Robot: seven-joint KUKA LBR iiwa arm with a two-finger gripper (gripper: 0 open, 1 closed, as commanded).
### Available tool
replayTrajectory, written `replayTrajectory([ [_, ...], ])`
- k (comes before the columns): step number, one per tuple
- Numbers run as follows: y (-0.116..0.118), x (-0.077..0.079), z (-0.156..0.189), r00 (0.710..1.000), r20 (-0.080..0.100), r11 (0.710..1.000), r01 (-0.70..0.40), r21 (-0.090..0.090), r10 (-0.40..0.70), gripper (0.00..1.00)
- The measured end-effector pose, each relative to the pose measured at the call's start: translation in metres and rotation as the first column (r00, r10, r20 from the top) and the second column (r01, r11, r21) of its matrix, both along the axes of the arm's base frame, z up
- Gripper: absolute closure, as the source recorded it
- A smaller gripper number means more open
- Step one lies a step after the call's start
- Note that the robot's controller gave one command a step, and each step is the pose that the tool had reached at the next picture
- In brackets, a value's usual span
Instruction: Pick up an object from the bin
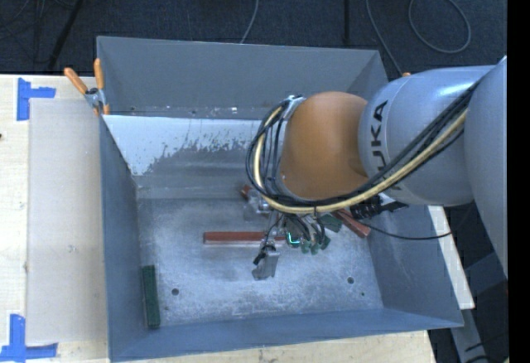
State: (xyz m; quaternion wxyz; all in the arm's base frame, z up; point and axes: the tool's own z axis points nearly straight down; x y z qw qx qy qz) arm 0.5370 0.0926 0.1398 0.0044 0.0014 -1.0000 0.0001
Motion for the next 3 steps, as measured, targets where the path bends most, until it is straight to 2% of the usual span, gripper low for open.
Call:
replayTrajectory([
  [1, 0.007, 0.055, -0.072, 0.932, 0.008, 0.932, -0.363, 0.001, 0.363, 0.0],
  [2, 0.006, 0.056, -0.07, 0.933, 0.009, 0.933, -0.36, 0.001, 0.36, 1.0],
  [3, 0.001, 0.032, 0.06, 0.95, 0.017, 0.95, -0.311, -0.001, 0.311, 1.0],
])
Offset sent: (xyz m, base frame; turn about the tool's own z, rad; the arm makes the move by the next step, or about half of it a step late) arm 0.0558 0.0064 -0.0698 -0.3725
